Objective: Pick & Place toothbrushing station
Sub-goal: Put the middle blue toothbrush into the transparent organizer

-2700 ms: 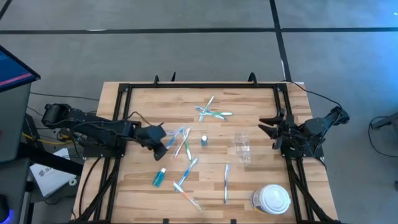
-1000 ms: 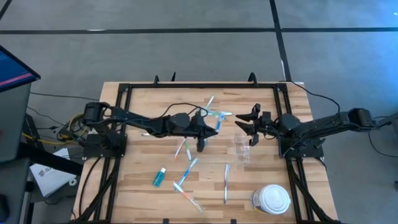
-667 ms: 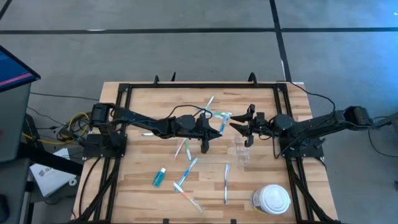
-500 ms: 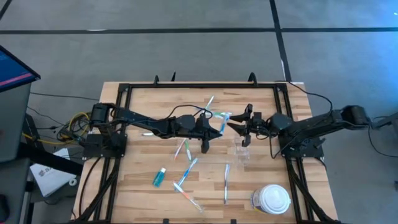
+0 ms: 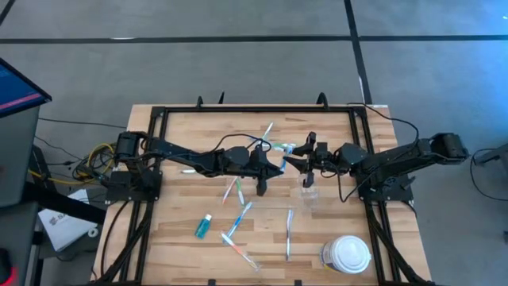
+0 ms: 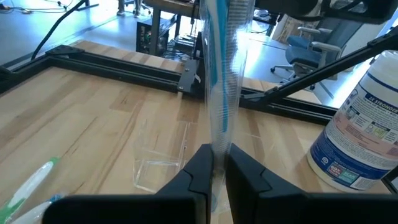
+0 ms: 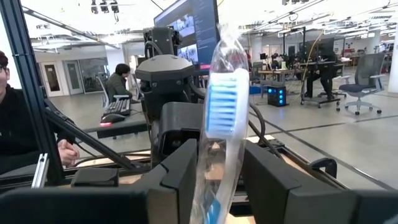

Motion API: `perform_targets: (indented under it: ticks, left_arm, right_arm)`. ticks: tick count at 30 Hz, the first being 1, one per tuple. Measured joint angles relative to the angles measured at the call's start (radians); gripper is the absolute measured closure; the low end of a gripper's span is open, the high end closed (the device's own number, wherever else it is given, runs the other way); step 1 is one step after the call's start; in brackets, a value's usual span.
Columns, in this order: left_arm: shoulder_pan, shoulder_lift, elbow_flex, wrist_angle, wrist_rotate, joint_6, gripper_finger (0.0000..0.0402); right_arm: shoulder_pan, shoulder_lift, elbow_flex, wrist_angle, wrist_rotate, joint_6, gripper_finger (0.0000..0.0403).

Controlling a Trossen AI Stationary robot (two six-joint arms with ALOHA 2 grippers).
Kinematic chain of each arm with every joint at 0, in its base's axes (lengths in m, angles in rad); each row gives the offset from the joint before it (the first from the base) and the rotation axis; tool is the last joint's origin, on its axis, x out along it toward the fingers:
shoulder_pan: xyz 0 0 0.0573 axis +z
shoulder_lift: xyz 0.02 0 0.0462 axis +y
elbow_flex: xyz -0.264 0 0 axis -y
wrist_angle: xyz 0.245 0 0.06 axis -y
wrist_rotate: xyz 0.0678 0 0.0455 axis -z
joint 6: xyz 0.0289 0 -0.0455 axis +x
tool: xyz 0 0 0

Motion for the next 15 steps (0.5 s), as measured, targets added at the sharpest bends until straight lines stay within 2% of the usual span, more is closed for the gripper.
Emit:
perform_targets:
  ticks: [9, 15]
  left_arm:
    - [0.0, 0.0, 0.0, -0.002, -0.001, 0.016, 0.0377]
    - [0.0, 0.0, 0.0, -0.006, 0.019, 0.011, 0.0352]
  right_arm:
    - [0.0, 0.0, 0.0, -0.005, 0.0, 0.0, 0.0388]
    - [-0.003, -0.001, 0.0, -0.006, -0.051, 0.004, 0.0386]
